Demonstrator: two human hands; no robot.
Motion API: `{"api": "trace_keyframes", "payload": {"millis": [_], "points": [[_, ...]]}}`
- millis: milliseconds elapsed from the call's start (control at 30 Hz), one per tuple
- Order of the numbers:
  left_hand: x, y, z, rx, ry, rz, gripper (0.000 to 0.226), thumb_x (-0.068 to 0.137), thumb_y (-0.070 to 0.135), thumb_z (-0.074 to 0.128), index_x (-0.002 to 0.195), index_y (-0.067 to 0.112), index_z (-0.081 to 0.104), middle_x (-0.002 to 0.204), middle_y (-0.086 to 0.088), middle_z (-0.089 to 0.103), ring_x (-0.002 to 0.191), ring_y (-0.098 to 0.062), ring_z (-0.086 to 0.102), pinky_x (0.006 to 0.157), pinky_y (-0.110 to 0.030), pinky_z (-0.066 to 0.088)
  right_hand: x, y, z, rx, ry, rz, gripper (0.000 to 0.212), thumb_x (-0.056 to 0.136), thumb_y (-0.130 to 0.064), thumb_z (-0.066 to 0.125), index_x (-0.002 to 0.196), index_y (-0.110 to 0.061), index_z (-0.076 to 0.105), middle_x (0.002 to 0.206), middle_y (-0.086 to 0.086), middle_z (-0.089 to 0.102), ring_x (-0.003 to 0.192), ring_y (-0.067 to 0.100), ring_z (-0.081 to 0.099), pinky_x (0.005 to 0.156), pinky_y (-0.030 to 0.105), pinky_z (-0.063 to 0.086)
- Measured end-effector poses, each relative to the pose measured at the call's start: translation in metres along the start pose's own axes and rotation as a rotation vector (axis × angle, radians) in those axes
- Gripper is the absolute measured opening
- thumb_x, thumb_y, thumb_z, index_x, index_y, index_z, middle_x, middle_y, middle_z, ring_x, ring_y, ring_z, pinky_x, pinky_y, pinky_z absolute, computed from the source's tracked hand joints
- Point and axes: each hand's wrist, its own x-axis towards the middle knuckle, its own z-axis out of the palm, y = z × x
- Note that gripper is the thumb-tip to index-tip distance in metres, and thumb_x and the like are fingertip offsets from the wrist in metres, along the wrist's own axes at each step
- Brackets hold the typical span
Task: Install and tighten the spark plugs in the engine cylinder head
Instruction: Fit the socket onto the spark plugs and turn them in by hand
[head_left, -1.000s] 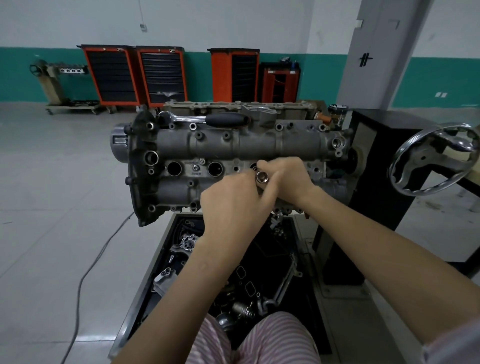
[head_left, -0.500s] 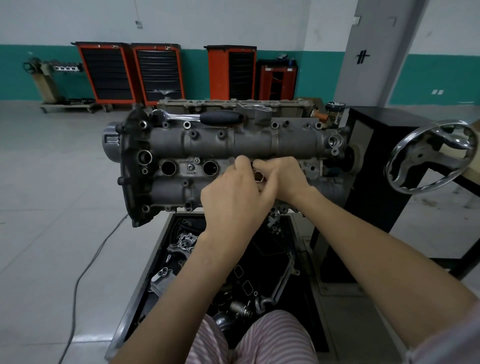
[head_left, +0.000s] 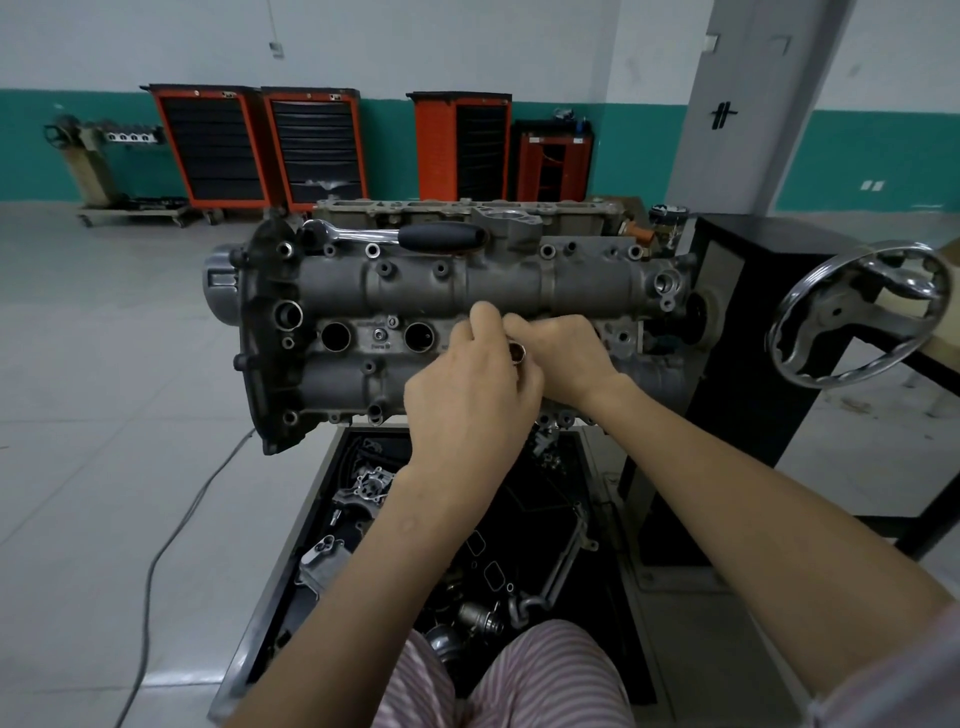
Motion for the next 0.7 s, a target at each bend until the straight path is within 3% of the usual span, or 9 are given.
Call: {"api": "trace_keyframes", "payload": {"millis": [133,267,367,467,533,600,700], "points": [[0.0028,-0.0016,0.002,0.046,-0.063,-0.101,0.045,0.09,0.06,0.033,0.077,0.019,0.045,0.068,0.005,0.047,0.063,-0.019,0.046,0.046,-0.026,0.021,-0.0011,-0.0007,0.0005,-0.004,0.05,-0.005,0.016,0.071,-0.01,0.066,0.061,-0.002,0.056,0.041,0.009,0.053,0.033,0.025,0.049,0.038,0.021,0.031],[0.0043,0.001,0.0008,0.112,-0.029,-0.117,0.048,0.093,0.056,0.031,0.068,0.019,0.047,0.064,0.002,0.05,0.06,-0.021,0.048,0.044,-0.025,0.019,-0.0008,-0.0015,-0.0017,-0.02,0.102,-0.027,0.032,0.076,-0.023,0.04,0.054,-0.006,0.056,0.038,0.004,0.049,0.03,0.022,0.047,0.034,0.017,0.028],[0.0038,0.0017,-0.001,0.107,0.0,-0.078,0.031,0.093,0.047,0.038,0.078,0.02,0.042,0.075,0.003,0.052,0.067,-0.021,0.052,0.045,-0.027,0.019,-0.0019,0.0003,0.0001,-0.02,0.093,-0.011,0.031,0.074,-0.027,0.042,0.063,-0.003,0.058,0.043,0.007,0.054,0.034,0.025,0.051,0.037,0.02,0.031],[0.0017,0.0,-0.0025,0.059,-0.019,-0.014,0.023,0.089,0.039,0.045,0.087,0.022,0.03,0.082,0.004,0.046,0.064,-0.018,0.041,0.045,-0.027,0.018,-0.0011,0.0011,0.0003,-0.008,0.044,0.027,0.016,0.069,-0.012,0.063,0.076,0.002,0.059,0.047,0.011,0.057,0.037,0.03,0.054,0.04,0.023,0.031],[0.0009,-0.0008,-0.0025,0.04,-0.03,-0.008,0.025,0.089,0.041,0.044,0.088,0.021,0.029,0.084,0.003,0.049,0.063,-0.018,0.04,0.044,-0.027,0.017,-0.0009,0.0012,0.002,-0.023,0.01,0.01,0.018,0.065,-0.008,0.071,0.075,0.0,0.059,0.048,0.01,0.057,0.038,0.029,0.054,0.04,0.023,0.031],[0.0014,0.0001,-0.0014,0.044,-0.039,-0.034,0.031,0.09,0.05,0.039,0.087,0.02,0.033,0.083,0.002,0.053,0.065,-0.019,0.046,0.046,-0.028,0.019,0.0001,0.0025,0.0032,-0.045,-0.018,-0.004,0.016,0.07,-0.012,0.071,0.073,-0.003,0.059,0.052,0.009,0.06,0.043,0.028,0.056,0.041,0.025,0.033],[0.0031,0.0004,-0.0002,0.062,-0.057,-0.095,0.047,0.089,0.061,0.029,0.079,0.017,0.044,0.068,0.004,0.048,0.063,-0.02,0.046,0.047,-0.028,0.02,0.0009,0.0035,0.004,-0.125,-0.065,0.006,0.019,0.083,-0.021,0.055,0.077,-0.004,0.059,0.058,0.008,0.062,0.051,0.026,0.059,0.045,0.026,0.033]]}}
